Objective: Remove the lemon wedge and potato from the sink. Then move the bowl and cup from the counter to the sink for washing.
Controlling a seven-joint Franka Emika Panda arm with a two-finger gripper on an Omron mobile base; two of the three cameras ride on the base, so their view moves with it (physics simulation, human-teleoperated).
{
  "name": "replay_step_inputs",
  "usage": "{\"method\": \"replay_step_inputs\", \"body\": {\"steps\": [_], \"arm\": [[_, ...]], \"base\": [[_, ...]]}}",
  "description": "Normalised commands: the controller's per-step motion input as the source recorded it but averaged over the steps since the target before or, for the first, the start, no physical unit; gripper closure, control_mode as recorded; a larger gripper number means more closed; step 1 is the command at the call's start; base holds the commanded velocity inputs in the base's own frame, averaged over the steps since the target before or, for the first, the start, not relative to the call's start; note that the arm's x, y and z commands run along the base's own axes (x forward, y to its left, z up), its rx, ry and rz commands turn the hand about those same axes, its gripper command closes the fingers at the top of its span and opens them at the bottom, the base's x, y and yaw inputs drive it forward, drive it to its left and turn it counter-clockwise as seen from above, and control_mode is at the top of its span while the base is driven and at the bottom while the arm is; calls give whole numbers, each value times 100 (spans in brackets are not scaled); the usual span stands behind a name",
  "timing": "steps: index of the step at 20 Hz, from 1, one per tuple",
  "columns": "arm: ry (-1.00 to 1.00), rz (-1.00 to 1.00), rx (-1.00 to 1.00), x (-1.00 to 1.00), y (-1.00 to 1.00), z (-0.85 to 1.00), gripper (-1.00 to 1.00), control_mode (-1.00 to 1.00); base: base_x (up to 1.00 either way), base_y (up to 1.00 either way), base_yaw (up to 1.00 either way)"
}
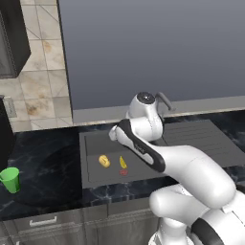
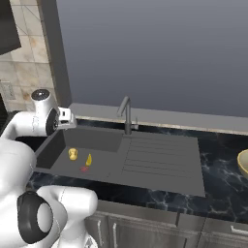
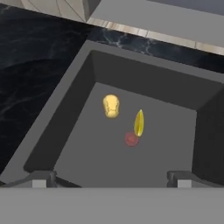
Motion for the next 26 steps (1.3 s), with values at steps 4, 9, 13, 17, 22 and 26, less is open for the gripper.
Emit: {"method": "replay_step_inputs", "body": {"steps": [4,9,13,17,22,26], "arm": [[0,12,2,5,0,-13,-100,-100],[0,9,3,6,0,-12,-100,-100],[0,0,0,8,0,-13,-100,-100],[5,0,2,11,-1,-10,-100,-100],[5,0,2,11,0,-11,-100,-100],[2,0,2,12,0,-11,-100,-100]], "base": [[0,0,0],[0,0,0],[0,0,0],[0,0,0],[0,0,0],[0,0,0]]}}
